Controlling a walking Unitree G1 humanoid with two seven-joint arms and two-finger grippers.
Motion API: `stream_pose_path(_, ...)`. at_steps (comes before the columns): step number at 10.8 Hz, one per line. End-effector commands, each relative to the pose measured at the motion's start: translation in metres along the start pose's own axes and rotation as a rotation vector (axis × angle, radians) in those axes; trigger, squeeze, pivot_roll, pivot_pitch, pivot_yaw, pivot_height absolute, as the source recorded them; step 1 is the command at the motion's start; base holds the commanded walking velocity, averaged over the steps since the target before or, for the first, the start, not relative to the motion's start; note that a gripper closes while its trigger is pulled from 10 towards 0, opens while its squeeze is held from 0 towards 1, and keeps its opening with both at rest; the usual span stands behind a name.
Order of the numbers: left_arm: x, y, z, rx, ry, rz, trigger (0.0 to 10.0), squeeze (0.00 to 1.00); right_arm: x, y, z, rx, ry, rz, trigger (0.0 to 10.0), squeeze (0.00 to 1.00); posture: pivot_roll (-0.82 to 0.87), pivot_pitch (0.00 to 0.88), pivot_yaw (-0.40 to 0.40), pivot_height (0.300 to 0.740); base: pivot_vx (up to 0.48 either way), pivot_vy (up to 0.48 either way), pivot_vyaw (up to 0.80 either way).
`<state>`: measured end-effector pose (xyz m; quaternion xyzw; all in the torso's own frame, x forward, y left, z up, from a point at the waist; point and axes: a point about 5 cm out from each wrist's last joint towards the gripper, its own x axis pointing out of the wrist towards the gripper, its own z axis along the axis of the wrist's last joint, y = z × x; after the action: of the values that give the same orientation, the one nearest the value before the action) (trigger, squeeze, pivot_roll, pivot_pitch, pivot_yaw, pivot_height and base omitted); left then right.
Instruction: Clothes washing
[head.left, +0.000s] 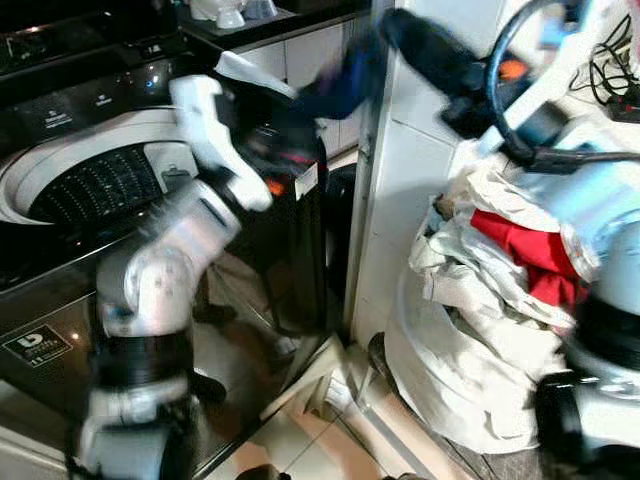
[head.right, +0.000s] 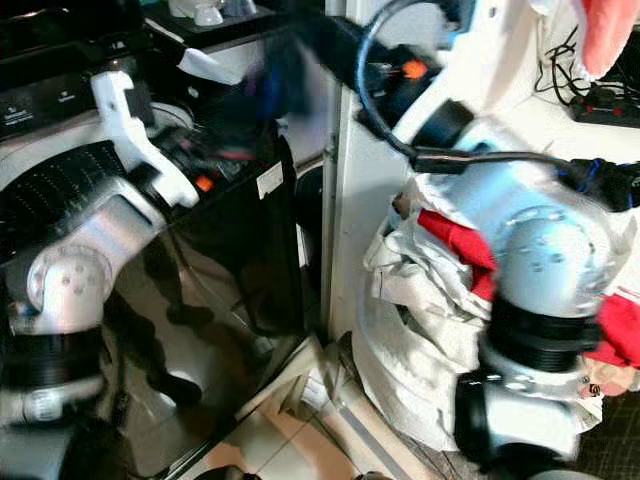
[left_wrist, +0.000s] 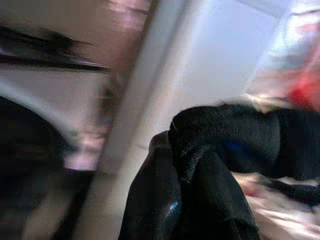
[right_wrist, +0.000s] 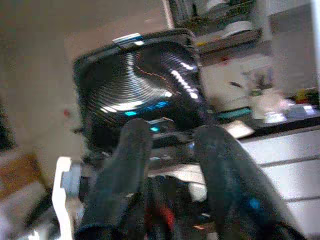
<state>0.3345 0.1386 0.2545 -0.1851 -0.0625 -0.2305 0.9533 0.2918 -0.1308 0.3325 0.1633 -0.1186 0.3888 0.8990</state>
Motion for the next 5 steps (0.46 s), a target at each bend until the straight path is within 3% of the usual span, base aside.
stream_pose_path(1,0.005,0.025,0.012,0.148,-0.031,0.2,0.0,0.0,-0.003,-0.003,-0.002,-0.061,0.04,-0.006,10.0,0.0,-0.06,0.0,0.067,0.74,0.0,0.0,0.0)
stream_pose_path(2,0.007,0.058,0.025,0.341,-0.019,0.41,0.0,0.0,-0.006,0.0,-0.006,-0.1,0.083,0.013,10.0,0.0,-0.05,0.0,0.063,0.74,0.0,0.0,0.0)
stream_pose_path(3,0.009,0.074,0.03,0.414,0.008,0.512,0.0,0.0,-0.005,0.003,-0.011,-0.1,0.1,0.019,10.0,0.0,-0.05,0.0,0.064,0.74,0.0,0.0,0.0)
stream_pose_path(4,0.012,0.096,0.044,0.624,0.027,0.659,0.0,0.0,-0.002,0.009,-0.027,-0.114,0.148,0.028,10.0,0.0,-0.05,0.0,0.072,0.74,0.0,0.0,0.0)
stream_pose_path(5,0.01,0.102,0.05,0.68,0.016,0.721,0.5,0.0,-0.001,0.01,-0.032,-0.12,0.164,0.026,10.0,0.0,-0.06,0.0,0.075,0.74,0.0,0.0,0.0)
